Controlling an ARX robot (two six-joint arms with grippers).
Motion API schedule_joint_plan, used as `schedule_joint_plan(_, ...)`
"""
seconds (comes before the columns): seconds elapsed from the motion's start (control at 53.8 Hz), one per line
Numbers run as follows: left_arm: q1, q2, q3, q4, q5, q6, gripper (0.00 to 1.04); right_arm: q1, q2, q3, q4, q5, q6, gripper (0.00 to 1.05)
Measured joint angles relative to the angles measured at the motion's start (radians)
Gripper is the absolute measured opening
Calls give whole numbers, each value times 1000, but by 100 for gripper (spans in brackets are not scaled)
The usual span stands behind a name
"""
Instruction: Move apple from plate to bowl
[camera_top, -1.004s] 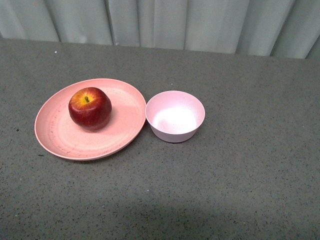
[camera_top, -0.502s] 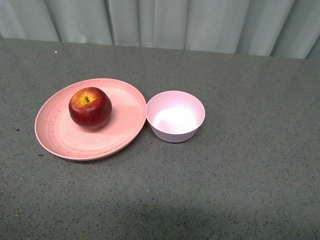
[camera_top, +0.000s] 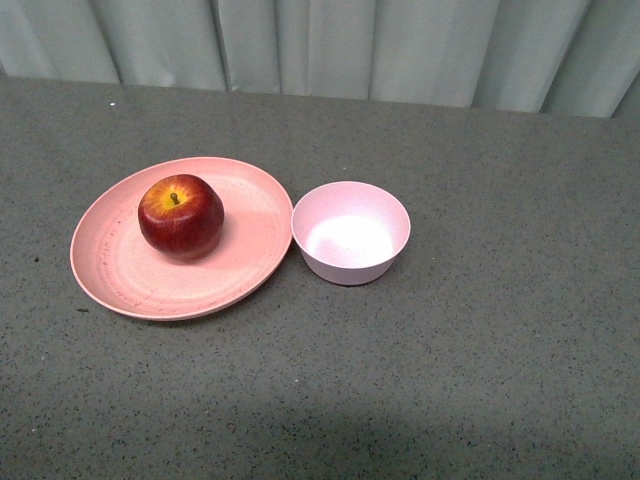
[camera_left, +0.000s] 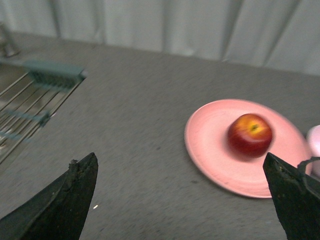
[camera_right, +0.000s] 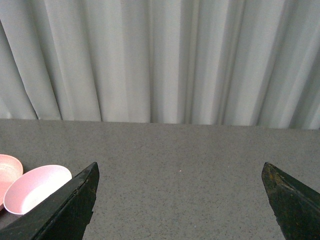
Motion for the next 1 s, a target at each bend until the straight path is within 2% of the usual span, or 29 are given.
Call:
schedule_joint_plan(0.056, 34, 121, 2, 61, -15, -8, 98, 0, -1, 0, 0, -2, 0, 95)
schedule_joint_plan(0.13, 63, 314, 22, 230, 34, -37, 98, 0, -1, 0, 0, -2, 0, 95)
schedule_joint_plan(0.242, 59, 593, 75, 453, 73, -59, 98, 0, -1, 0, 0, -2, 0, 95)
schedule_joint_plan(0.372, 32, 855, 152, 613, 101, -65, 98, 0, -1, 0, 0, -2, 0, 95)
schedule_joint_plan(0.744, -74, 1420, 492, 639, 187, -108, 98, 0, -1, 0, 0, -2, 0, 95)
schedule_joint_plan(1.004, -120, 1604, 605, 628, 186, -103, 98, 0, -1, 0, 0, -2, 0, 95)
